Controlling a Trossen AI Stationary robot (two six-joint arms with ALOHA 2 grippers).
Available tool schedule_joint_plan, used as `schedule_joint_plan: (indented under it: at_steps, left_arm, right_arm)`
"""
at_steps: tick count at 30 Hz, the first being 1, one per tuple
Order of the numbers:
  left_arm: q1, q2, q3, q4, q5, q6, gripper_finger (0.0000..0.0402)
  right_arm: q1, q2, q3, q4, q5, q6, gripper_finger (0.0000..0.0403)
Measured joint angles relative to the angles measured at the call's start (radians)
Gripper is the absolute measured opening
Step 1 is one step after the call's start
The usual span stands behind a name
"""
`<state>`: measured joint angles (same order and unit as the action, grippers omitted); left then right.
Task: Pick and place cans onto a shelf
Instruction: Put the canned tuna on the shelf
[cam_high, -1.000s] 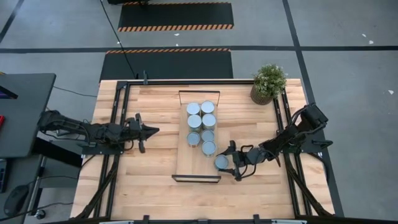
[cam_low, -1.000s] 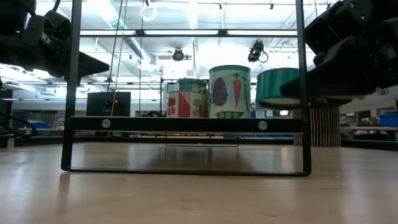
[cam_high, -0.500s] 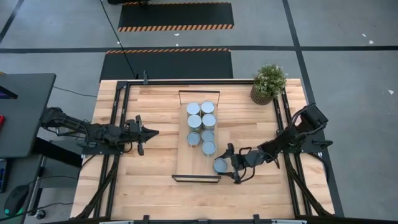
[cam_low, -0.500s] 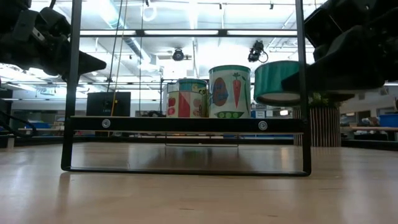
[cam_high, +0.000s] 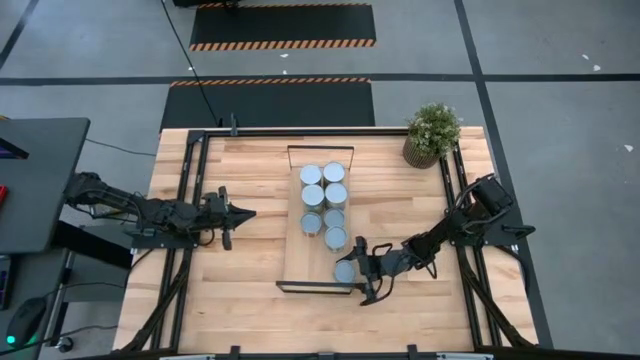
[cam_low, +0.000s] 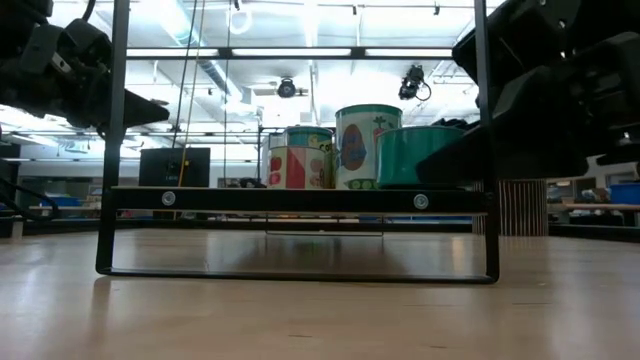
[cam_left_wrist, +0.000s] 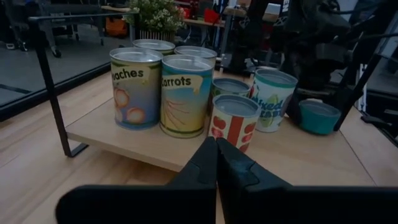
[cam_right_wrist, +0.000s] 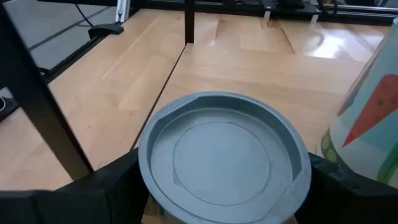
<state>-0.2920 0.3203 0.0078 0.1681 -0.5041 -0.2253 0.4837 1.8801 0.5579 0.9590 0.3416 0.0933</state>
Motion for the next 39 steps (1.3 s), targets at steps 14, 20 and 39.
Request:
schedule_joint_plan:
  at_steps: [14, 20, 39]
  left_arm:
    - [0.001, 0.0, 0.0, -0.011, 0.0, 0.0, 0.0005]
    - [0.001, 0.0, 0.0, -0.011, -0.016, 0.0, 0.0005]
    - [0.0, 0.0, 0.0, -0.041, -0.015, -0.026, 0.0005]
  right_arm:
    - [-0.014, 0.001, -0.003, -0.014, -0.003, 0.019, 0.0349]
    - [-0.014, 0.001, -0.003, -0.024, -0.004, 0.019, 0.0367]
    - [-0.015, -0.001, -0.003, -0.036, -0.002, 0.019, 0.0399]
